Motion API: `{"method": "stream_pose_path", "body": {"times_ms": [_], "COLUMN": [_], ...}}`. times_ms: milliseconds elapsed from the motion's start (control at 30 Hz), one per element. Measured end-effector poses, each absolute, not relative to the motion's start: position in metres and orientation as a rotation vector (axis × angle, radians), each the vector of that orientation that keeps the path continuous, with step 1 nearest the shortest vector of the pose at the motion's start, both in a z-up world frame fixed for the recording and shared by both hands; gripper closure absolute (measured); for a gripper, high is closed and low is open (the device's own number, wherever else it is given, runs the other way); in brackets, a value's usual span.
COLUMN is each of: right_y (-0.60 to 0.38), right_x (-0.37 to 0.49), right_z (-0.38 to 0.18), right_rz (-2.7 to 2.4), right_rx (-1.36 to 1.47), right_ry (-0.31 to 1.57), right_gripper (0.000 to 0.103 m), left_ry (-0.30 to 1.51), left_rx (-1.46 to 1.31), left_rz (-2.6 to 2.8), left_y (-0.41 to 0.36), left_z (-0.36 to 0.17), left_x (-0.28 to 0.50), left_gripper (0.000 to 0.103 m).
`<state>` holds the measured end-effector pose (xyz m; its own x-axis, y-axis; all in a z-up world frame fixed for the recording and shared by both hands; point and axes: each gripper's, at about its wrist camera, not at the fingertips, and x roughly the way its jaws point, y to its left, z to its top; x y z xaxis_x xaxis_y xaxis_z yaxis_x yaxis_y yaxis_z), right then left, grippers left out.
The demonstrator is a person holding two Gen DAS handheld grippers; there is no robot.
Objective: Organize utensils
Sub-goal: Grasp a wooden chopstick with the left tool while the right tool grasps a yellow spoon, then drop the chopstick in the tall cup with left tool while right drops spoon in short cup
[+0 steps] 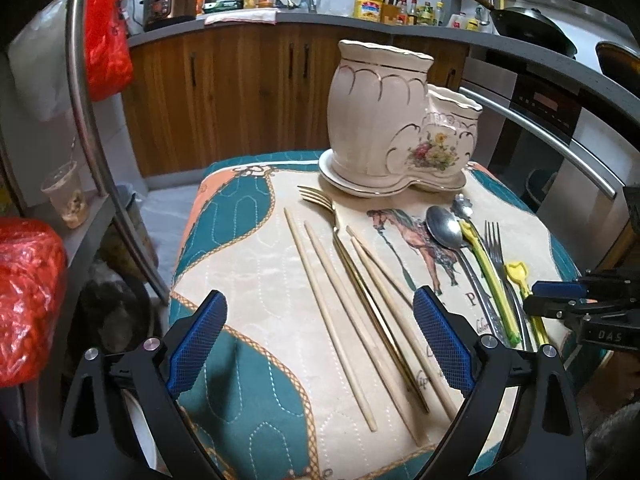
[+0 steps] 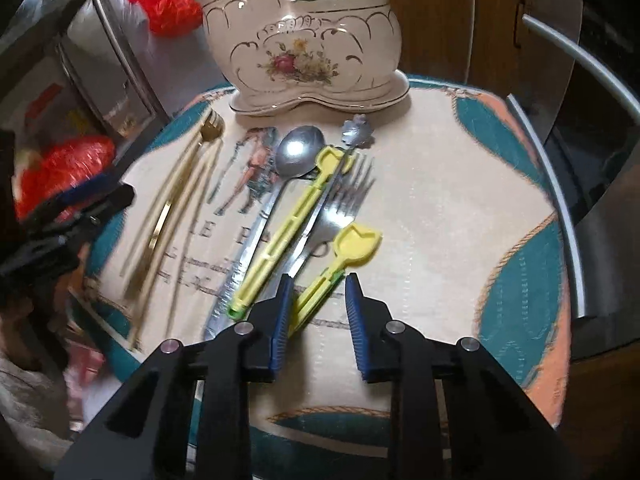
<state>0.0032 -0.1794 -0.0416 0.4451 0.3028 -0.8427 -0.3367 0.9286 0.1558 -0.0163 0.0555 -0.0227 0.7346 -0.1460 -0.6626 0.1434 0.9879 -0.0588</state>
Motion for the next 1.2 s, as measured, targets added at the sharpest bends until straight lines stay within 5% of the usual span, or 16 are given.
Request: {"method": "stream_pose_path", "body": {"times_ms": [200, 367, 533, 700, 833, 1200], "right_y": [-0.195, -0.193, -0.191, -0.186, -0.187, -0.21], "right_x": [0.008, 0.012, 0.023, 0.032, 0.035, 0.033], "right_z": [-0.042, -0.045, -0.047, -0.046, -0.047, -0.03], "right_rz": [0.36, 0.357, 0.367, 0.381, 0.39, 0.44], "right_rx": [-0.091, -0.155, -0.179, -0.205, -0.197, -0.051], "right_ry": [1.046, 1.024, 1.017, 1.019, 1.008, 0.943], "right_gripper": [0.079, 0.079, 0.08, 0.082, 0.093, 0.093], "left_ry": [0.768, 0.824, 0.874, 0.898, 0.894, 0.809], "left_rx": [0.02, 0.054, 0.052, 0.09, 0.118, -0.027], "left_rz": [-0.172, -0.16, -0.142, -0.126, -0.109, -0.158], "left_y": [0.053, 0.051, 0.052, 0.049, 0.048, 0.074], "left_z": [-0.028, -0.035, -0.042, -0.046, -0.046, -0.032], "left_x": [-0.009, 0.015, 0.034, 0.046, 0.049, 0.036], "left_gripper": [0.017, 0.058, 0.075, 0.08, 0.098, 0.098]}}
